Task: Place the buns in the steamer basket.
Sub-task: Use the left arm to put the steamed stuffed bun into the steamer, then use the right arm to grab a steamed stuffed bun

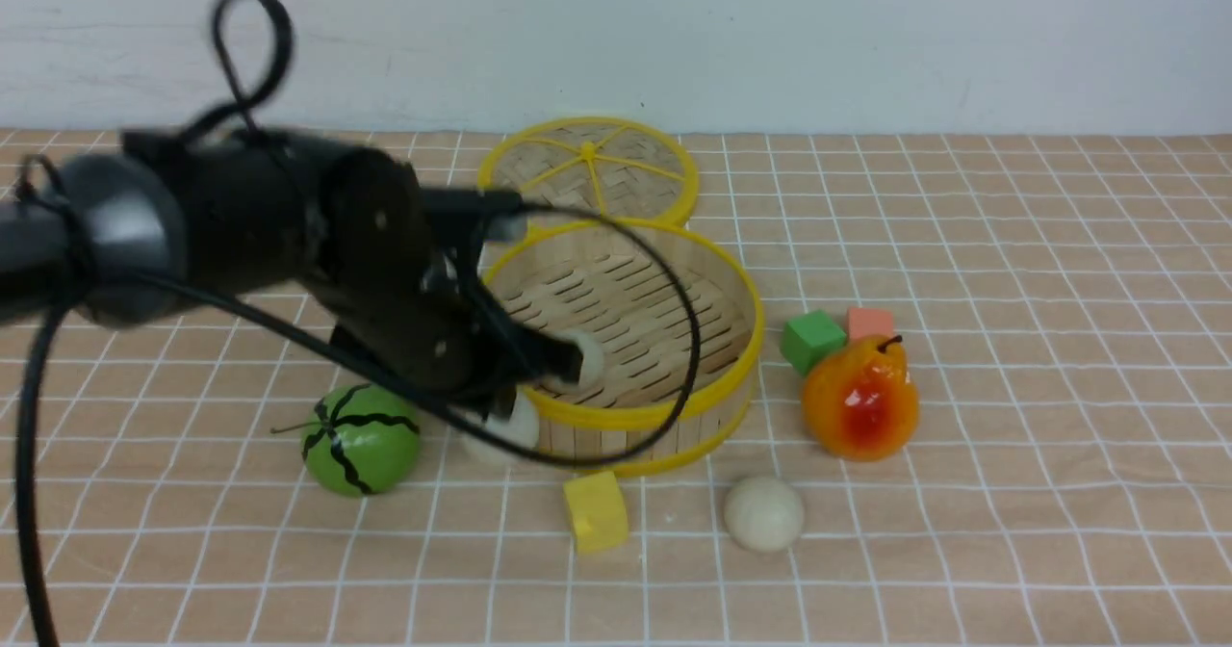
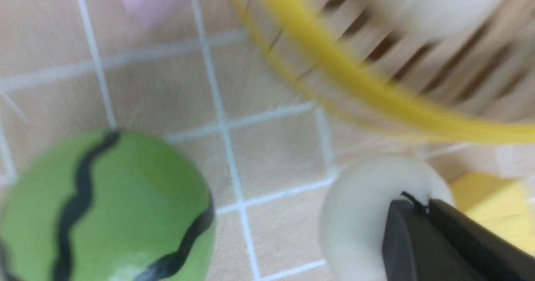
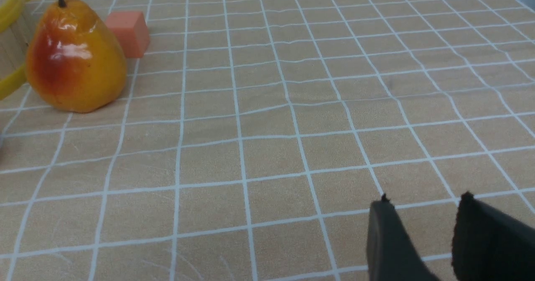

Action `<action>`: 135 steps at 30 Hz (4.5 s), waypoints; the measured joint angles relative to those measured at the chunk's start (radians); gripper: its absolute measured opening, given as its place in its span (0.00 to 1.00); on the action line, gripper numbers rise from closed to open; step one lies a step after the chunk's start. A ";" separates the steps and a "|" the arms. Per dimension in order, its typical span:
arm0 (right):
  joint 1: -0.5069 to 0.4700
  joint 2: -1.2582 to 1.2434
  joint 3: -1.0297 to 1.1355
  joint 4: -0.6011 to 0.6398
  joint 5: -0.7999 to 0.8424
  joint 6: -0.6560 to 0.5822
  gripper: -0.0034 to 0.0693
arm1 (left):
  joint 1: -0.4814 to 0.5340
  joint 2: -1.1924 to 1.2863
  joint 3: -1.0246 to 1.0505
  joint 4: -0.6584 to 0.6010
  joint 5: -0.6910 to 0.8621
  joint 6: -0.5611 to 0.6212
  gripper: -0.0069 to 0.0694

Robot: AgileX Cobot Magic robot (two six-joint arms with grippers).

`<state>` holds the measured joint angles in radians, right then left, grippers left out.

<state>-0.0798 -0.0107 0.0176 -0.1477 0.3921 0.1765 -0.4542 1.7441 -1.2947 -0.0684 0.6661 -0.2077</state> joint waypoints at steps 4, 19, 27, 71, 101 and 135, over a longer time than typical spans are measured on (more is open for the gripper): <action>0.000 0.000 0.000 0.000 0.000 0.000 0.38 | 0.000 -0.028 -0.113 -0.014 0.039 -0.026 0.07; 0.000 0.000 0.000 0.000 0.000 0.000 0.38 | -0.092 0.129 -0.251 -0.204 -0.149 0.125 0.08; 0.000 0.000 0.000 0.000 0.000 0.000 0.38 | -0.092 0.287 -0.251 -0.201 -0.283 0.126 0.10; 0.000 0.000 0.000 0.000 0.000 0.000 0.38 | -0.088 -1.200 0.440 0.162 0.323 -0.112 0.07; 0.000 0.000 0.000 0.000 0.000 0.000 0.38 | -0.088 -1.652 0.748 0.212 0.202 -0.262 0.07; 0.000 0.000 0.000 0.000 0.000 0.000 0.38 | 0.364 -1.748 1.028 0.224 -0.080 -0.262 0.11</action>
<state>-0.0798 -0.0107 0.0176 -0.1477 0.3921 0.1765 -0.0898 -0.0036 -0.2665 0.1556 0.5862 -0.4692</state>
